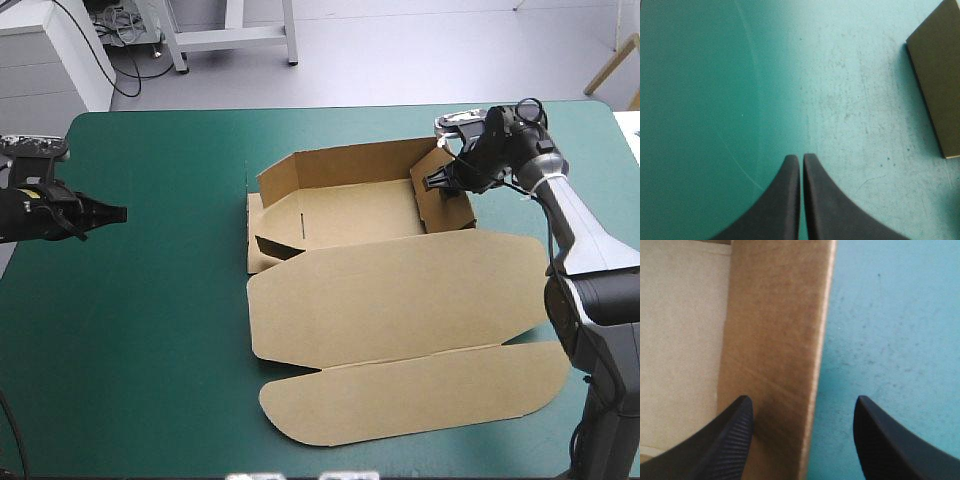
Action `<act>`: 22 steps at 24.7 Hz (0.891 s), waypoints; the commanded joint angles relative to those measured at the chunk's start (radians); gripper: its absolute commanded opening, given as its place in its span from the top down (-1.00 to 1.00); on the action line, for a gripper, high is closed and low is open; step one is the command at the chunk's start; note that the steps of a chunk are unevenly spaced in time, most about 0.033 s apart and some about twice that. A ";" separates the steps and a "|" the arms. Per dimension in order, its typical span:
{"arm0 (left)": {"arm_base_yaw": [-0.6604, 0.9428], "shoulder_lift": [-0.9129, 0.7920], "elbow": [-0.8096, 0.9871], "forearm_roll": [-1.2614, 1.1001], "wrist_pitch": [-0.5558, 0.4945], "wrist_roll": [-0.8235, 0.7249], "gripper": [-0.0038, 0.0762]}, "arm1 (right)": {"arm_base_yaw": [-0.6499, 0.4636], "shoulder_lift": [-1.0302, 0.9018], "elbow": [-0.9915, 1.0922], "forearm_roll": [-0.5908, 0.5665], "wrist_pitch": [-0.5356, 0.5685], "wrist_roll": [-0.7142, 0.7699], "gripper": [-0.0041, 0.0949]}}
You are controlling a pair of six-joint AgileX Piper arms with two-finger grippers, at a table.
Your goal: Fold the box
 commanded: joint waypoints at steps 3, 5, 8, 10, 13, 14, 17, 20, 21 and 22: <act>0.000 -0.027 -0.022 -0.023 -0.038 0.000 0.89 | -0.004 -0.014 -0.021 0.067 -0.043 -0.016 -0.09; 0.000 -0.027 -0.022 -0.023 -0.038 0.000 0.89 | -0.004 -0.011 -0.022 0.063 -0.057 -0.016 0.08; 0.000 -0.027 -0.022 -0.023 -0.034 0.000 0.89 | -0.004 -0.002 -0.022 0.063 -0.057 -0.027 0.43; 0.000 -0.027 -0.022 -0.023 -0.027 0.000 0.89 | -0.004 -0.002 -0.022 0.061 -0.057 -0.027 0.64; 0.000 -0.027 -0.022 -0.023 -0.027 0.000 0.89 | -0.004 -0.002 -0.022 0.059 -0.057 -0.027 0.95; 0.000 -0.027 -0.022 -0.023 -0.027 0.000 0.89 | -0.004 -0.002 -0.022 0.059 -0.056 -0.023 0.95; 0.000 -0.027 -0.022 -0.023 -0.027 0.000 0.89 | -0.004 -0.002 -0.022 0.059 -0.044 -0.014 0.96; 0.000 -0.027 -0.022 -0.023 -0.022 0.000 0.89 | -0.006 -0.004 -0.022 0.059 -0.029 0.000 0.96; 0.000 -0.027 -0.022 -0.023 -0.019 0.000 0.89 | -0.006 -0.007 -0.022 0.059 -0.022 0.000 0.96; 0.000 -0.027 -0.022 -0.023 -0.017 0.000 0.89 | -0.008 -0.010 -0.022 0.059 -0.013 0.005 0.96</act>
